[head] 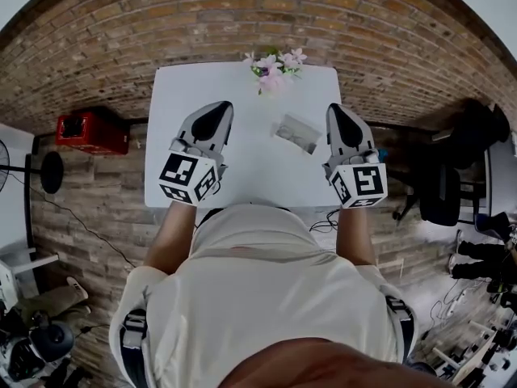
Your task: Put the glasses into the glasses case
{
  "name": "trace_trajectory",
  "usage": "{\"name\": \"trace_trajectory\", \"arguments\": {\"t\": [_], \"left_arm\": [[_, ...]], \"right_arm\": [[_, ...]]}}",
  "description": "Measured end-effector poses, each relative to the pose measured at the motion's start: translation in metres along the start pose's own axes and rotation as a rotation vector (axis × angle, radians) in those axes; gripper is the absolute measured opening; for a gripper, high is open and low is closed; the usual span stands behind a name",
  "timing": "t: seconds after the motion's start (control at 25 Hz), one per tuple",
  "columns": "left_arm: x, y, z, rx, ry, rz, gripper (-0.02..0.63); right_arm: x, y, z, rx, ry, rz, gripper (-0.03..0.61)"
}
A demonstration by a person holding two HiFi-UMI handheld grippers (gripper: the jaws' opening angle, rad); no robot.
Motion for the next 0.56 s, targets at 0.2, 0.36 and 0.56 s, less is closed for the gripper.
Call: {"name": "trace_trajectory", "arguments": {"t": [0.2, 0.36, 0.56], "left_arm": [[-0.0035, -0.0007, 0.0014, 0.000, -0.004, 0.000, 0.018], [-0.0053, -0.0009, -0.0004, 0.002, -0.003, 0.002, 0.018], [-0.0055, -0.0004, -0.0024, 0.001, -0.002, 0.004, 0.018]], "right_arm": [[0.0063, 0.0031, 0.0039, 0.016, -0.021, 0.013, 0.051], [0.0080, 0.0032, 0.0067, 0.011, -0.038, 0.021, 0.051], [0.0092, 0.0061, 0.0064, 0.011, -0.052, 0.034, 0.051]]}}
Point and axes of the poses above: the fingertips, and each gripper's own axes: x forward along the fingers, z to its left, y out of its underside, the point moved 8 cm from there along -x, backward along the fingers, and after that the axes turned 12 degrees about x, right-handed, at the moved point
